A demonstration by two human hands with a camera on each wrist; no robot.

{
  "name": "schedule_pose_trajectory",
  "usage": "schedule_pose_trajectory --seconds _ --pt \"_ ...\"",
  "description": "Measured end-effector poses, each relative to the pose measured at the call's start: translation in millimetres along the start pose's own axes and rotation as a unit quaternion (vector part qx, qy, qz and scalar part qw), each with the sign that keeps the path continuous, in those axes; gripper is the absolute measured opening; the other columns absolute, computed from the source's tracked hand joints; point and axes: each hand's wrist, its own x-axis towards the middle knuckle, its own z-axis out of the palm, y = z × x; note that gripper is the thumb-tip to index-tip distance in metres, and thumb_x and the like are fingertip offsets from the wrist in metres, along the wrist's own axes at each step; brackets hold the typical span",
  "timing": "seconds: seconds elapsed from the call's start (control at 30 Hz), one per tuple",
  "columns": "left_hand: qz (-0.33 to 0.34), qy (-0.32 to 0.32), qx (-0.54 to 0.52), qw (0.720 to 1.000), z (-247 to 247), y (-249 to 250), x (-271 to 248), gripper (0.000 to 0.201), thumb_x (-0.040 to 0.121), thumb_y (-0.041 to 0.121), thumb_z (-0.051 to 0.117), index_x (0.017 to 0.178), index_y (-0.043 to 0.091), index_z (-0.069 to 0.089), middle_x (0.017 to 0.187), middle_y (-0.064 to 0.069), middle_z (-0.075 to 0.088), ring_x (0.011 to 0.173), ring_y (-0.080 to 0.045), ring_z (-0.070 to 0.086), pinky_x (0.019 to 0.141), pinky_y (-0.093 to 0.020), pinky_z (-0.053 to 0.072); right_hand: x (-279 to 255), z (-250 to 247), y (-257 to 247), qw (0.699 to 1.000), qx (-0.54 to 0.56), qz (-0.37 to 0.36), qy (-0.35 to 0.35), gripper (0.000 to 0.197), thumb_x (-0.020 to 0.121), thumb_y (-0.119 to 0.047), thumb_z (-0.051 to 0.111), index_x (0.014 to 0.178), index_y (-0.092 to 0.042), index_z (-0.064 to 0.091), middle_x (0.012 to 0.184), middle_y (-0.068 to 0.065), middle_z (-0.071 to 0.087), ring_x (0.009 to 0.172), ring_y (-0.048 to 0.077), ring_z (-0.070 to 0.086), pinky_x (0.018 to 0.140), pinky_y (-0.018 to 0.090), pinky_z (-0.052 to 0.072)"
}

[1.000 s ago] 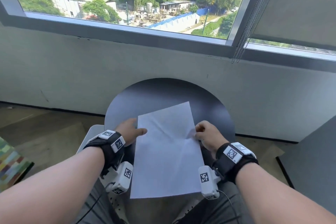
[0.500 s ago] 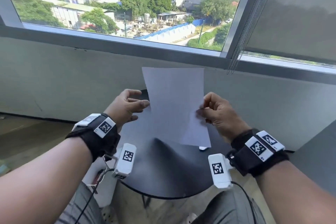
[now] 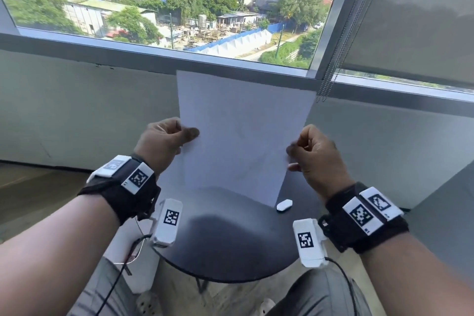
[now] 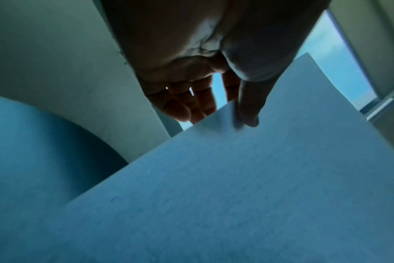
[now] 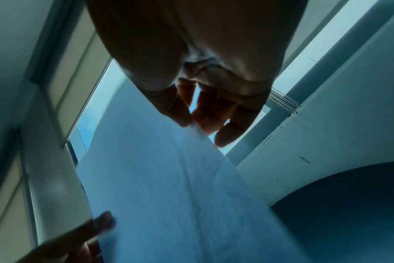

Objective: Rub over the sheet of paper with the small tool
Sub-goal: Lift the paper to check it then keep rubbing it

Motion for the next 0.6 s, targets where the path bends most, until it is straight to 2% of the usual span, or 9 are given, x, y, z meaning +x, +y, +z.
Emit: schedule_pose_trajectory --seconds 0.07,0.13,0.23,0.27,0.33,0.4,0.5,0.53,0.6 --pt "0.025 0.005 0.009 1.000 -6.2 0.2 -4.3 0.021 0.067 0.036 0.081 0.068 0.020 0.067 0.079 -0.007 0.064 0.068 -0.014 0.053 0.053 -0.014 0.043 -4.2 7.5 2.6 0.999 -0.030 -0.016 0.034 0.030 0.085 -0.008 0.062 0.067 -0.025 0.044 0.064 -0.007 0.046 0.061 0.013 0.048 0.058 0.040 0.058" --pt "0.021 0.005 0.020 1.000 -12.5 -8.5 -12.0 0.027 0.060 0.045 0.079 0.072 0.022 0.072 0.077 -0.002 0.068 0.064 -0.009 0.055 0.055 -0.016 0.045 -10.3 15.3 9.2 0.996 -0.065 -0.051 0.026 0.030 0.083 -0.012 0.062 0.066 -0.030 0.044 0.058 -0.015 0.046 0.058 0.010 0.045 0.059 0.037 0.054" --pt "-0.056 -0.023 0.084 0.995 -24.2 -37.3 -22.8 0.014 0.068 0.038 0.078 0.076 0.028 0.076 0.077 0.003 0.071 0.067 -0.009 0.059 0.061 -0.024 0.044 -23.3 27.7 30.9 0.988 -0.139 -0.046 -0.046 0.025 0.084 -0.015 0.063 0.072 -0.026 0.045 0.063 -0.014 0.051 0.060 0.006 0.044 0.059 0.026 0.041" --pt "-0.089 -0.043 0.110 0.989 -27.2 -46.6 -25.9 0.007 0.073 0.035 0.078 0.077 0.029 0.076 0.077 0.004 0.072 0.070 -0.012 0.060 0.063 -0.027 0.044 -28.0 31.8 37.4 0.982 -0.168 -0.020 -0.080 0.018 0.085 -0.018 0.062 0.075 -0.023 0.048 0.068 -0.012 0.054 0.065 0.008 0.048 0.061 0.027 0.042" --pt "-0.129 -0.067 0.153 0.978 -30.1 -57.1 -28.0 0.007 0.079 0.030 0.079 0.080 0.024 0.076 0.079 0.004 0.074 0.073 -0.017 0.061 0.062 -0.028 0.043 -32.0 38.0 44.0 0.971 -0.208 0.018 -0.121 0.009 0.085 -0.023 0.057 0.080 -0.018 0.053 0.078 -0.004 0.060 0.075 0.017 0.055 0.068 0.034 0.048" --pt "-0.133 -0.069 0.186 0.971 -29.3 -56.9 -23.0 0.008 0.082 0.027 0.079 0.084 0.020 0.076 0.082 0.003 0.075 0.067 -0.015 0.060 0.055 -0.023 0.042 -29.3 39.4 41.4 0.972 -0.207 0.026 -0.110 0.014 0.083 -0.023 0.054 0.073 -0.017 0.046 0.073 -0.002 0.054 0.070 0.020 0.050 0.062 0.034 0.044" --pt "-0.111 -0.070 0.226 0.965 -25.6 -46.3 -12.7 0.008 0.087 0.022 0.073 0.081 0.017 0.075 0.069 0.009 0.072 0.047 -0.008 0.054 0.043 -0.014 0.039 -23.3 39.9 33.2 0.975 -0.184 0.051 -0.110 0.015 0.083 -0.023 0.054 0.071 -0.019 0.045 0.063 -0.005 0.048 0.062 0.018 0.045 0.055 0.031 0.043" --pt "-0.105 -0.068 0.244 0.962 -24.2 -42.9 -8.0 0.009 0.087 0.021 0.072 0.080 0.016 0.074 0.066 0.005 0.071 0.043 -0.010 0.052 0.041 -0.017 0.039 -23.1 40.6 31.7 0.974 -0.178 0.073 -0.122 0.012 0.083 -0.023 0.055 0.073 -0.020 0.048 0.061 -0.005 0.051 0.059 0.016 0.047 0.052 0.029 0.042" --pt "-0.100 -0.057 0.248 0.962 -21.5 -34.8 2.1 0.008 0.088 0.018 0.070 0.081 0.014 0.071 0.071 -0.011 0.068 0.042 -0.019 0.053 0.041 -0.020 0.038 -20.8 43.5 31.3 0.973 -0.141 0.125 -0.131 0.010 0.083 -0.019 0.058 0.075 -0.022 0.053 0.060 -0.004 0.056 0.054 0.014 0.053 0.049 0.025 0.041"
